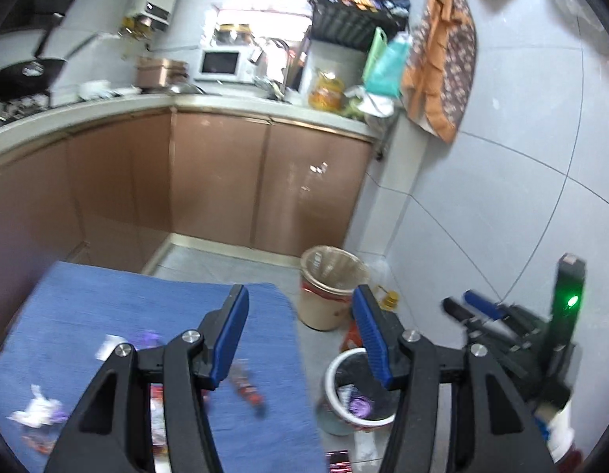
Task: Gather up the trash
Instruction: 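Open both tools to drop carton and lid into the bin, then grasp the white tissue with the left tool while the right tool grasps the clear plastic bag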
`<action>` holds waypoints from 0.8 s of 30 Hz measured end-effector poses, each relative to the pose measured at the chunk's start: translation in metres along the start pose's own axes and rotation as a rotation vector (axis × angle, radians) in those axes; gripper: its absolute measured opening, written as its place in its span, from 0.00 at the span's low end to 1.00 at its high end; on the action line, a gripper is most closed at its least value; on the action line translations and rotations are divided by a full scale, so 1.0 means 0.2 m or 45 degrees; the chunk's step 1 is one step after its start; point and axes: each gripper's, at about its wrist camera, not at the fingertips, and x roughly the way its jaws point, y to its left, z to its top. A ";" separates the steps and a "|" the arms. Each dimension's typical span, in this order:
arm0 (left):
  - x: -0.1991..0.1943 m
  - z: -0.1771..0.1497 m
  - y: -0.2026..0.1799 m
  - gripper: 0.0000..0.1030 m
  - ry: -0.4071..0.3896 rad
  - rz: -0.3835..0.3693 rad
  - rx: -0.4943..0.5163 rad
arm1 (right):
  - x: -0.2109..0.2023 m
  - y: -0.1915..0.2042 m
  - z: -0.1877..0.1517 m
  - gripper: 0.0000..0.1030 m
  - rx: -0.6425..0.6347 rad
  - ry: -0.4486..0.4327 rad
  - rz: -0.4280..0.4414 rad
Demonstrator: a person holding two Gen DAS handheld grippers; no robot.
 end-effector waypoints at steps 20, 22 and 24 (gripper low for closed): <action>-0.63 -0.40 1.19 0.66 0.039 0.348 -0.135 | -0.18 0.49 0.08 0.41 -0.087 -0.076 0.193; -0.61 -0.49 1.30 0.66 0.081 0.366 -0.150 | -0.13 0.53 0.04 0.41 -0.087 -0.041 0.207; -0.57 -0.56 1.39 0.66 0.131 0.368 -0.159 | -0.07 0.57 0.01 0.41 -0.089 -0.005 0.214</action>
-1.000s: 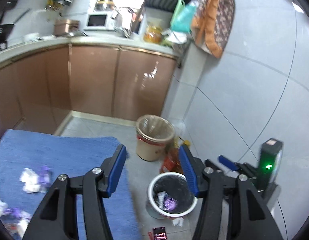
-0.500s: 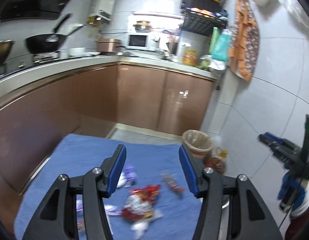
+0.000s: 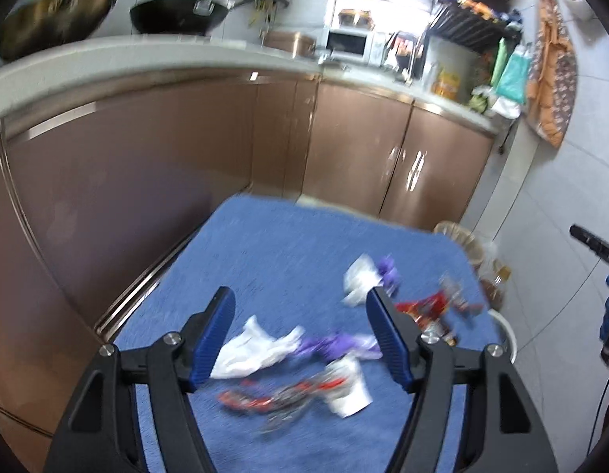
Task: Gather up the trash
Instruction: 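Grasp the white tissue with the left tool while the right tool grasps the clear plastic bag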
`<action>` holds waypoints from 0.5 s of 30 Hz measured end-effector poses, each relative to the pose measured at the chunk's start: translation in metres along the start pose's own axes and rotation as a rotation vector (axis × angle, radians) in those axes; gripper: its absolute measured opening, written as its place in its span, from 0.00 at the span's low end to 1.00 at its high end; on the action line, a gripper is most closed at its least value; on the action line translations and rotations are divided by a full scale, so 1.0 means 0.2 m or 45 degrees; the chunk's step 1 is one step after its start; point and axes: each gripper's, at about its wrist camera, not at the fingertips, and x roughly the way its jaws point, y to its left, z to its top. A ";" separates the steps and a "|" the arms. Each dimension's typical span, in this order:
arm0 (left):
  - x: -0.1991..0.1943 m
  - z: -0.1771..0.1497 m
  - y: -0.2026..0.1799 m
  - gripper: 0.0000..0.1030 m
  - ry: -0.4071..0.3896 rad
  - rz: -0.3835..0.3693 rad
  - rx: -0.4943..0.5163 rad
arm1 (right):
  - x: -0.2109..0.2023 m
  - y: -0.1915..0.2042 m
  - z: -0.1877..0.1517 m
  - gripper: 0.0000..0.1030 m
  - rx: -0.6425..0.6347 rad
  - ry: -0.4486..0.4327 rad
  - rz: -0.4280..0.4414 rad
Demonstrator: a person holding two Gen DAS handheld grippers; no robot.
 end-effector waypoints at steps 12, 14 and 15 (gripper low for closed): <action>0.41 -0.30 0.08 0.66 0.285 -0.046 0.293 | 0.47 0.17 -0.18 0.42 -0.012 0.252 0.057; 0.47 -0.31 0.09 0.66 0.310 -0.055 0.315 | 0.54 0.19 -0.21 0.42 -0.012 0.293 0.066; 0.49 -0.31 0.10 0.66 0.319 -0.055 0.318 | 0.57 0.20 -0.22 0.42 -0.013 0.308 0.069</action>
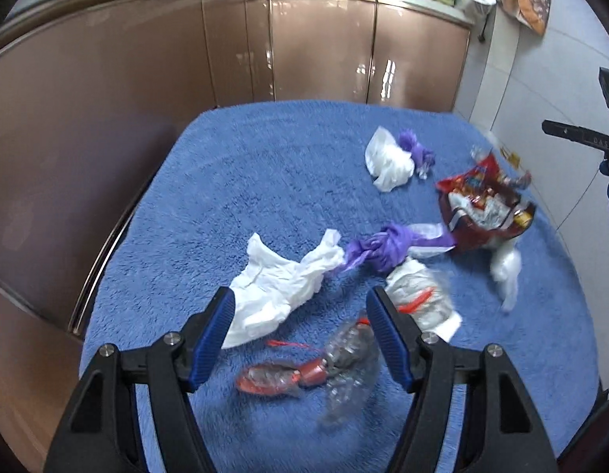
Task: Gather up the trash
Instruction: 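Grasp the white tissue with the left tool while the right tool grasps the clear plastic bag, then carry tissue and plastic bag over the white bin with both tools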
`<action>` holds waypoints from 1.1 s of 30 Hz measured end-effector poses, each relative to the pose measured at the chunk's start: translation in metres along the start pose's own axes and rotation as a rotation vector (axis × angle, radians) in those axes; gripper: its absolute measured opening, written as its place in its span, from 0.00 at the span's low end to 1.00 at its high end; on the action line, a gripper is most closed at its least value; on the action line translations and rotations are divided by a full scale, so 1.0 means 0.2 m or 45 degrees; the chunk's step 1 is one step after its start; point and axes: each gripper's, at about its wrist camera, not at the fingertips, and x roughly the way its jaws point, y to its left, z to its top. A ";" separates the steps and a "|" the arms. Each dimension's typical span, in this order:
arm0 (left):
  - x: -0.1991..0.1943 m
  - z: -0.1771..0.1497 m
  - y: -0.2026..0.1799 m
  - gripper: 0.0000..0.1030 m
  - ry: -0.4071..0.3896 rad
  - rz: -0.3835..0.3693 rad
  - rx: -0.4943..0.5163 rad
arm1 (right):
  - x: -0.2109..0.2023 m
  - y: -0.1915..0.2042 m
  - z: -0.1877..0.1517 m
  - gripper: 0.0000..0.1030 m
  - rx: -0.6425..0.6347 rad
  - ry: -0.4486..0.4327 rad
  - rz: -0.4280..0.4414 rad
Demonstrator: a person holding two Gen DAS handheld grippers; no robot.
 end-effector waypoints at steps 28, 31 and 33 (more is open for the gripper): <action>0.15 0.07 0.15 0.09 0.028 -0.079 -0.222 | 0.60 -0.05 -0.13 0.16 0.086 0.301 0.145; 0.09 0.09 0.14 0.08 0.007 -0.053 -0.239 | 0.56 -0.05 -0.12 0.05 0.082 0.277 0.156; 0.04 0.09 0.13 0.08 -0.010 -0.037 -0.242 | 0.51 -0.06 -0.12 0.04 0.082 0.256 0.162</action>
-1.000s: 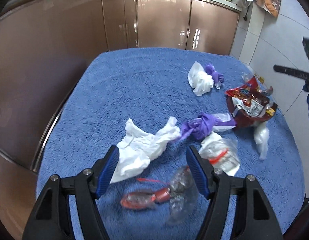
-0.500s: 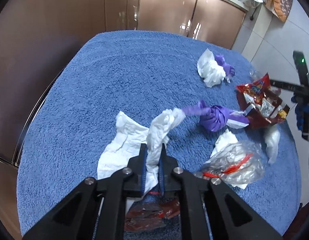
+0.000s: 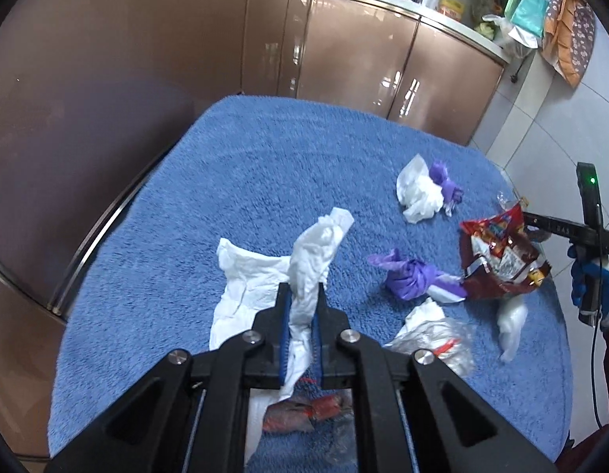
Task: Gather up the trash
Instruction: 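Carry tissue and plastic bag over the white bin with both tools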
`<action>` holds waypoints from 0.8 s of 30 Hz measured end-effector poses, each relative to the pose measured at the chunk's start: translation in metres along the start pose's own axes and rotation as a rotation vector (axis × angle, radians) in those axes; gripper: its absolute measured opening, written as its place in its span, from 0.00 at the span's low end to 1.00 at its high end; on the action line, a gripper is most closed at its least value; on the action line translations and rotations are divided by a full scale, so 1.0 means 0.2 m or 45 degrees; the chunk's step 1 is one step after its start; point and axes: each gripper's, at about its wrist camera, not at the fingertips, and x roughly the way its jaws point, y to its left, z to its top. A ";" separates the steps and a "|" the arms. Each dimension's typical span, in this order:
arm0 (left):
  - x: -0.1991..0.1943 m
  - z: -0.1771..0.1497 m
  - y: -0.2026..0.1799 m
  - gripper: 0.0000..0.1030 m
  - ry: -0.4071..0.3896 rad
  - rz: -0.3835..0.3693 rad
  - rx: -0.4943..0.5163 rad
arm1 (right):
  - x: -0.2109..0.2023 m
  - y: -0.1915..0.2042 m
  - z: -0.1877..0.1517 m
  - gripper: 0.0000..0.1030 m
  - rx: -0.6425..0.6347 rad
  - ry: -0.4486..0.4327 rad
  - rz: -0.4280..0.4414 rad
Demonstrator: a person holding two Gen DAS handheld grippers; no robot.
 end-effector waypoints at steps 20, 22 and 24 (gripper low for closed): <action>-0.51 0.17 -0.56 0.08 -0.216 -0.051 0.110 | -0.77 -0.18 -0.11 0.02 0.032 -0.346 0.038; -0.49 0.22 -0.70 0.08 -0.215 -0.110 0.135 | -0.84 -0.25 -0.12 0.02 0.046 -0.369 0.009; -0.47 0.25 -0.82 0.08 -0.204 -0.152 0.161 | -0.88 -0.33 -0.15 0.02 0.072 -0.385 -0.014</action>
